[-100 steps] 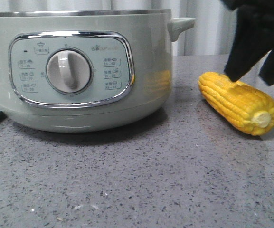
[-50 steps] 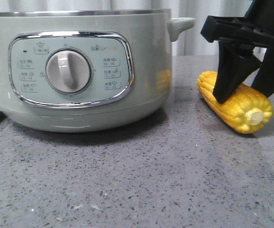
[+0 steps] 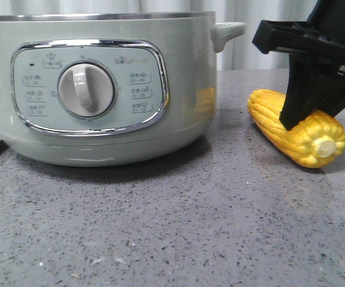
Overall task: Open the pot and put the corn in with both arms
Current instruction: 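Lower the right gripper over the yellow corn cob and grasp it, then carry the corn over the open pot and lower it inside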
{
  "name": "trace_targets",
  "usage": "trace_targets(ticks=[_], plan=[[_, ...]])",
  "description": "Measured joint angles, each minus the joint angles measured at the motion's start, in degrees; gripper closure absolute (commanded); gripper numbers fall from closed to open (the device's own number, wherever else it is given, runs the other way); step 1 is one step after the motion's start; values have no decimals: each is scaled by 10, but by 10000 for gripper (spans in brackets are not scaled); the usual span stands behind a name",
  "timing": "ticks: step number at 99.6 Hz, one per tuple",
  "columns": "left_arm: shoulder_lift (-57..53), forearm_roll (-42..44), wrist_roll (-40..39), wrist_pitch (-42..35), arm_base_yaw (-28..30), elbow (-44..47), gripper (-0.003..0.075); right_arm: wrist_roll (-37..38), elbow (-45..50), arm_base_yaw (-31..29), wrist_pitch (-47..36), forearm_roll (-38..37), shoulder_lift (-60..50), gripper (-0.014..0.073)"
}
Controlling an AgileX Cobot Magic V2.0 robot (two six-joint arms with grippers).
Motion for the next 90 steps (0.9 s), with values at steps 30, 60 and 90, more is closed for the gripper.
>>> trace_targets(ticks=[30,60,90], plan=[[0,0,0,0,0,0,345,13,1,0,45,-68,-72,662],[0,0,0,0,0,0,345,23,-36,0,86,-71,-160,660],[0,0,0,0,0,0,345,24,-137,49,90,-55,-146,660]])
